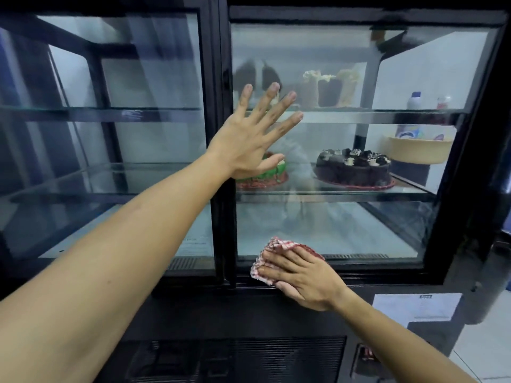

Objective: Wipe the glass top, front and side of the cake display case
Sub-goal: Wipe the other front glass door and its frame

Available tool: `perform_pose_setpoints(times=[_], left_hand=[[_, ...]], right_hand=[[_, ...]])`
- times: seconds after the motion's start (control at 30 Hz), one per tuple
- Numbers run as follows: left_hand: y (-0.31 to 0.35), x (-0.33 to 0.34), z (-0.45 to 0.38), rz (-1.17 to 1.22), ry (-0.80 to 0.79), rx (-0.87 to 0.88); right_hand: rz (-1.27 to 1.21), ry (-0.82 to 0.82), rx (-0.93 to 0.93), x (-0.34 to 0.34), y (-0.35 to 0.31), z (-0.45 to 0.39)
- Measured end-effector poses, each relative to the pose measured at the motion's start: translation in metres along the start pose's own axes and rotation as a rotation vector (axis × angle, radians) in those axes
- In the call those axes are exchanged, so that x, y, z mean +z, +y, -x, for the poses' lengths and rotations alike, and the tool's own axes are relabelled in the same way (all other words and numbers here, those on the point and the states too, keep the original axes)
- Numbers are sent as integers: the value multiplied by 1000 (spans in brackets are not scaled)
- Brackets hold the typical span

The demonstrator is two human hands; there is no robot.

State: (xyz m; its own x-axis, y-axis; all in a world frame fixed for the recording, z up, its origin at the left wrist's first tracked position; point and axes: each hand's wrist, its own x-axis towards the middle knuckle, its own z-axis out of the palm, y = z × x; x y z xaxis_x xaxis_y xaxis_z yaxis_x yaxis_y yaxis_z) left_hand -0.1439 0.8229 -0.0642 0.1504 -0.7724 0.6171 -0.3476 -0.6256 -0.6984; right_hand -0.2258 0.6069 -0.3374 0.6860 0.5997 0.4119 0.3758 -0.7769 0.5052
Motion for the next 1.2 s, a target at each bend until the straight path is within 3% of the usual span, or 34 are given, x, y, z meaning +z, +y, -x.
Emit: perform_pose_setpoints(times=[0.13, 0.23, 0.37, 0.63, 0.83, 1.0, 1.2], left_hand=[[0, 4, 3, 4, 15, -12], [-3, 3, 3, 12, 23, -1], [2, 5, 3, 14, 32, -26], [3, 6, 3, 1, 27, -38], [7, 6, 2, -25, 20, -46], [7, 4, 2, -39, 5, -50], [9, 7, 2, -45, 11, -59]], right_hand=[[-54, -26, -23, 3, -29, -35], [-51, -25, -95, -7, -7, -30], [-25, -9, -58, -20, 25, -11], [-28, 51, -96, -5, -8, -39], [64, -91, -307, -3, 28, -22], [70, -36, -342, 8, -3, -51], [106, -68, -423, -8, 35, -34]])
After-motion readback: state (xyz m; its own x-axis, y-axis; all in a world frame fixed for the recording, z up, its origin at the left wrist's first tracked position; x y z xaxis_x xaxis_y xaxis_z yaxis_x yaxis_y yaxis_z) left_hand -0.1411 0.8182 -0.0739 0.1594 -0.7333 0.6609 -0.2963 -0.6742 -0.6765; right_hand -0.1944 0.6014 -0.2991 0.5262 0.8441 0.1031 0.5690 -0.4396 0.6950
